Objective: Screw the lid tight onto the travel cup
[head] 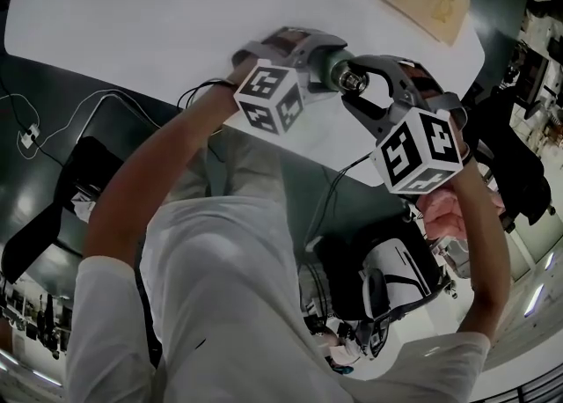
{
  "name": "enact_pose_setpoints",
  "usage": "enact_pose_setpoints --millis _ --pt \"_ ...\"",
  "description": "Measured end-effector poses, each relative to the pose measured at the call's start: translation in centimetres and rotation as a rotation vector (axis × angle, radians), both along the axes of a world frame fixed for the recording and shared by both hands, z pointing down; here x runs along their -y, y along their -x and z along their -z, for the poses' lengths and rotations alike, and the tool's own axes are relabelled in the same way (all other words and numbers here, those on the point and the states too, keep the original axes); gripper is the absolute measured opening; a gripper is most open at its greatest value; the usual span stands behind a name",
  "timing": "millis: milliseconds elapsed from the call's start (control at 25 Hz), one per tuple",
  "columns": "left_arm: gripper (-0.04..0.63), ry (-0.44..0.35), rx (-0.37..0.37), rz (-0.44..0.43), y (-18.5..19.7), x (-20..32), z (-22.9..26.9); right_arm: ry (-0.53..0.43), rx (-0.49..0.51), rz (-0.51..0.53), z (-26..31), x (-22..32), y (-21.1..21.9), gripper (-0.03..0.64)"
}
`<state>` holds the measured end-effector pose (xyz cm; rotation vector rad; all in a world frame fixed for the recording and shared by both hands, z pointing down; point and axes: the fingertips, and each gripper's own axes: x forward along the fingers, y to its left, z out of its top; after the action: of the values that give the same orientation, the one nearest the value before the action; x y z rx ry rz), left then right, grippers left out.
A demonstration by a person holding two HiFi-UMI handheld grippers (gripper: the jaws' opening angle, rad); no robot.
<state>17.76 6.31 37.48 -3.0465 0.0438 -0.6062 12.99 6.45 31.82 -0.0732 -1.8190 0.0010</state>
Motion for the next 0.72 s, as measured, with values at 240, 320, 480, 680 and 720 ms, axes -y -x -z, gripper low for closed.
enact_pose_setpoints --millis 240,320,480,680,720 --pt "0.365 -0.003 -0.008 0.008 0.1 0.5 -0.1 -0.006 0.034 -0.365 -0.1 1.2 -0.1 0.225" --pt "0.366 -0.013 -0.008 0.002 0.1 0.1 0.0 -0.039 0.026 -0.486 -0.1 1.0 -0.1 0.225" --pt "0.366 -0.031 0.002 0.004 0.4 -0.1 -0.1 -0.096 0.03 -0.617 -0.1 0.9 0.4 0.225" --pt "0.365 -0.005 -0.006 0.03 0.1 0.6 0.0 -0.079 0.073 -0.823 0.2 2.0 -0.4 0.225" --pt "0.365 0.003 -0.009 0.036 0.0 0.5 0.0 -0.071 0.084 -0.872 0.2 2.1 -0.7 0.225"
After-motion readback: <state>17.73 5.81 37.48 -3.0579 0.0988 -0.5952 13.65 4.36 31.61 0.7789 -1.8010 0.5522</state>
